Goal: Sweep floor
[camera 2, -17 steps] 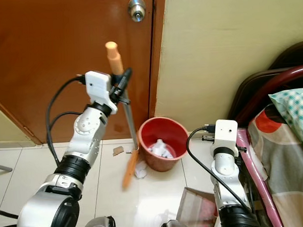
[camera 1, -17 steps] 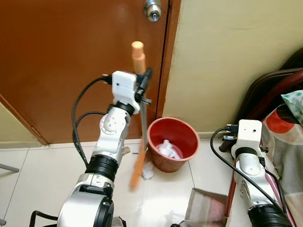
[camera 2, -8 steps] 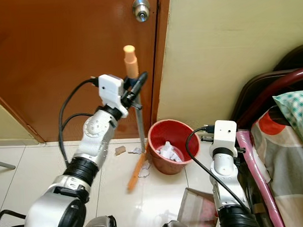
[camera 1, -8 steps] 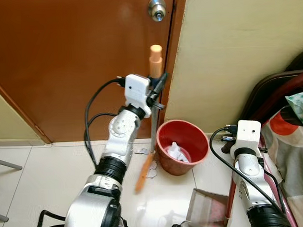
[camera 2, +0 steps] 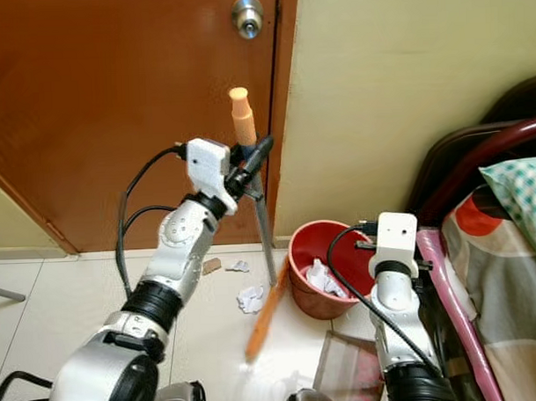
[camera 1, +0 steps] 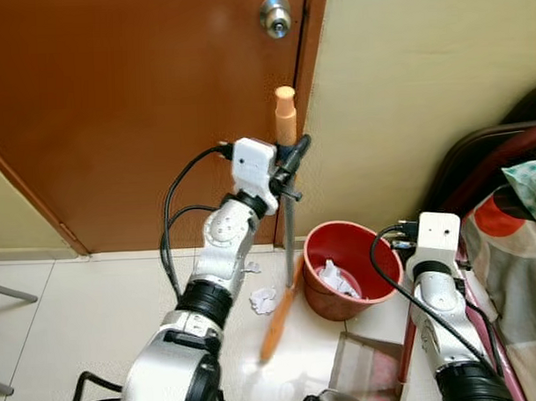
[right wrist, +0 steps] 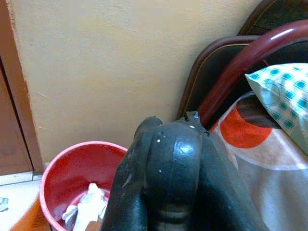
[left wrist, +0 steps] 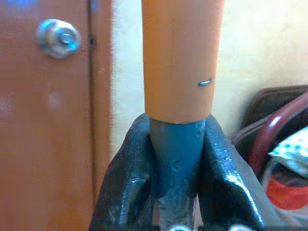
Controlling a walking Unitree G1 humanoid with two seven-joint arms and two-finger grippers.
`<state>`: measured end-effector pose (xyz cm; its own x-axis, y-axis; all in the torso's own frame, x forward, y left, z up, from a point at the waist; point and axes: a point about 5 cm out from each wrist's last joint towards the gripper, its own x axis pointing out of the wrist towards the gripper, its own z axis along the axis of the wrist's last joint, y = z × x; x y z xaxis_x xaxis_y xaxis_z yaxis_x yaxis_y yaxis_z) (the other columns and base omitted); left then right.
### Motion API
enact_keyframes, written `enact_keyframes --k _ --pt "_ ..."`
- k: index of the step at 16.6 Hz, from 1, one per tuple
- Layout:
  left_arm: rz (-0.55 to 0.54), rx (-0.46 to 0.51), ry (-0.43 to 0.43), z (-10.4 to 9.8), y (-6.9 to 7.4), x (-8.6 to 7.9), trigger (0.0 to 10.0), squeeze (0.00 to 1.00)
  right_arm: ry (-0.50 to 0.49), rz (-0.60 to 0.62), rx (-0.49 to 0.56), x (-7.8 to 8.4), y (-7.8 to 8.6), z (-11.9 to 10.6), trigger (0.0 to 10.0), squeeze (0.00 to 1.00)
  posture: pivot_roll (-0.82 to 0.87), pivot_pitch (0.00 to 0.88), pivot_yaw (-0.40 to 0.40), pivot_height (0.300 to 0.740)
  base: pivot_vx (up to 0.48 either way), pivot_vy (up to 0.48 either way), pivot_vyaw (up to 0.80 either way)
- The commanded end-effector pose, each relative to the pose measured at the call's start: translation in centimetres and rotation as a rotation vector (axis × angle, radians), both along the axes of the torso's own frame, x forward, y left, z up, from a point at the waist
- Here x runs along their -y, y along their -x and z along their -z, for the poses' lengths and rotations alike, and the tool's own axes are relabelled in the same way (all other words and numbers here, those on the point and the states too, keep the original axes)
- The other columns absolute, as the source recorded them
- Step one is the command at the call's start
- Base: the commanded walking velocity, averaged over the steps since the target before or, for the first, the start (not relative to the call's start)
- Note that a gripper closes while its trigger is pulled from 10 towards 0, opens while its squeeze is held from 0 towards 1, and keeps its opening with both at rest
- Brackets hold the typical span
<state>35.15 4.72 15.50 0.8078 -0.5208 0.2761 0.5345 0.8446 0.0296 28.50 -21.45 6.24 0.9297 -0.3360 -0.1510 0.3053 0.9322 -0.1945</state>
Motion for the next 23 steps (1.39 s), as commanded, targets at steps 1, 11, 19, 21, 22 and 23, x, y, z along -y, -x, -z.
enact_keyframes --k 1,11,19,21,22,23 --pt "-0.083 0.119 -0.025 -2.1 -0.8 -2.4 10.0 0.0 -0.014 0.007 0.013 0.1 -0.1 -0.2 10.0 0.0 -0.03 0.057 -0.029 0.74 0.0 0.0 0.0" --pt "-0.368 0.244 -0.173 -4.5 -2.2 -11.6 10.0 0.0 -0.055 -0.023 0.041 -0.8 -1.0 -1.0 10.0 0.0 -0.02 0.067 -0.032 0.74 0.0 0.0 0.0" --pt "-0.54 -0.022 -0.246 4.1 2.6 -16.6 10.0 0.0 -0.069 -0.258 0.255 -4.3 -0.7 -5.0 10.0 0.0 -0.01 0.069 -0.02 0.74 0.0 0.0 0.0" --pt "-0.56 -0.046 -0.233 4.7 3.6 -17.0 10.0 0.0 -0.053 -0.26 0.264 -4.2 -0.7 -5.3 10.0 0.0 -0.01 0.066 -0.02 0.74 0.0 0.0 0.0" --pt "-0.569 -0.072 -0.223 5.2 4.2 -17.2 10.0 0.0 -0.026 -0.252 0.275 -4.1 -0.7 -5.6 10.0 0.0 -0.01 0.059 -0.02 0.74 0.0 0.0 0.0" --pt "-0.557 -0.071 -0.217 5.4 4.7 -17.2 10.0 0.0 0.016 -0.251 0.303 -3.9 -0.6 -6.2 10.0 0.0 -0.01 0.047 -0.02 0.74 0.0 0.0 0.0"
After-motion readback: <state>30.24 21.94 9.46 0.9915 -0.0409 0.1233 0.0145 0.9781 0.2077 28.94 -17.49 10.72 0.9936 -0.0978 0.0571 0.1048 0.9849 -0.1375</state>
